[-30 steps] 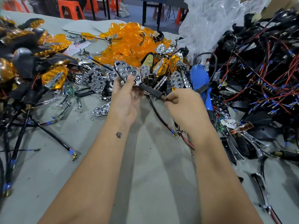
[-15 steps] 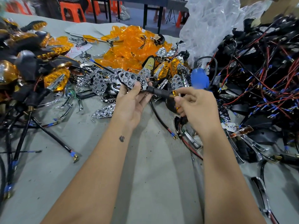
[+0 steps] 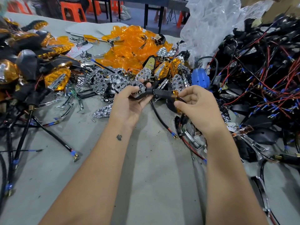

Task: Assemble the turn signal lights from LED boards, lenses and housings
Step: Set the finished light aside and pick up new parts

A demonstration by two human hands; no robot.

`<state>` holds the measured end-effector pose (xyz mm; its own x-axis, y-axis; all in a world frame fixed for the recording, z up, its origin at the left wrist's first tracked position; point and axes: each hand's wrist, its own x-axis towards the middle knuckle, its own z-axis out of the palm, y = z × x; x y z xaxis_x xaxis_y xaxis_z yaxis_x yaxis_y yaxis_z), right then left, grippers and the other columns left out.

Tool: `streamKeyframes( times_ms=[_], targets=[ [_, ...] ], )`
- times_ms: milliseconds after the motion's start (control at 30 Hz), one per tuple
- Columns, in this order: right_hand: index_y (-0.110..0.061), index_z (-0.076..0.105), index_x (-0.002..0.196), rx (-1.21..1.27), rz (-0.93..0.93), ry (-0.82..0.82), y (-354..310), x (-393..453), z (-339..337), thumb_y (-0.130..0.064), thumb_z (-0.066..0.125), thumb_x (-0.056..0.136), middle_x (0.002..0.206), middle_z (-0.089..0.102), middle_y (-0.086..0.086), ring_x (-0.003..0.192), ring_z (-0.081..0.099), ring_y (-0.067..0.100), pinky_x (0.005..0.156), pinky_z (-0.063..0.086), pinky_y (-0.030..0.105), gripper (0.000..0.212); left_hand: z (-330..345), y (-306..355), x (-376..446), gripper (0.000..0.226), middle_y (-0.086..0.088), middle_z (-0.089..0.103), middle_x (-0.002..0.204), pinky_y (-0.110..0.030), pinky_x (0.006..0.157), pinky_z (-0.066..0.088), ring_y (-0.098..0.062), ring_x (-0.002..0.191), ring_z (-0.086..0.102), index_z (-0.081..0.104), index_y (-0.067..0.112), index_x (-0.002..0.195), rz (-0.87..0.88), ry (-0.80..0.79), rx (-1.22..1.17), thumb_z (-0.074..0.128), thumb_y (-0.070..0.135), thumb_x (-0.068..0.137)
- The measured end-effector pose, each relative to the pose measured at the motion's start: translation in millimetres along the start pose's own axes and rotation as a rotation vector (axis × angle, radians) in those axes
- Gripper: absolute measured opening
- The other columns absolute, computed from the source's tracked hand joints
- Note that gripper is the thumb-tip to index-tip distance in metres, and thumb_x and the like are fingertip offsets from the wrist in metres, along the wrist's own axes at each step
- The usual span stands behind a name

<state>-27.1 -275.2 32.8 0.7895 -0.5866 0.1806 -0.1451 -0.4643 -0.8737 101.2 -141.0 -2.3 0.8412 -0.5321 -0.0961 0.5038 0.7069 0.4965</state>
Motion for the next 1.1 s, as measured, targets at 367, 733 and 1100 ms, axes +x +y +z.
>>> streamKeyframes(
  times_ms=[367,733,1100],
  targets=[
    [-0.014,0.067,0.080,-0.006,-0.019,-0.022,3,1,-2,-0.004,0.061,0.095,0.054,0.063,-0.006,0.044,0.052,0.004,0.045,0.043,0.014,0.019,-2,1,4,0.037,-0.017,0.074,0.096,-0.053,0.073,0.060,-0.037,0.091,0.071,0.055,0.013,0.096,-0.013,-0.098,-0.203,0.047,-0.016,0.075],
    [-0.010,0.062,0.094,0.086,-0.059,-0.050,6,1,-5,-0.007,0.061,0.096,0.061,0.066,-0.003,0.050,0.052,0.000,0.052,0.040,0.011,0.004,-2,0,0,0.029,-0.012,0.069,0.084,-0.055,0.076,0.058,-0.029,0.079,0.072,0.055,0.014,0.085,-0.013,-0.159,-0.190,0.053,-0.009,0.069],
    [-0.029,0.066,0.097,0.110,-0.134,-0.070,6,0,-11,0.003,0.069,0.088,0.066,0.062,-0.002,0.055,0.059,0.006,0.055,0.047,0.015,0.033,-3,5,0,0.026,-0.009,0.070,0.099,-0.058,0.091,0.053,-0.030,0.094,0.069,0.060,0.014,0.101,-0.012,-0.242,-0.169,0.047,0.003,0.082]
  ],
)
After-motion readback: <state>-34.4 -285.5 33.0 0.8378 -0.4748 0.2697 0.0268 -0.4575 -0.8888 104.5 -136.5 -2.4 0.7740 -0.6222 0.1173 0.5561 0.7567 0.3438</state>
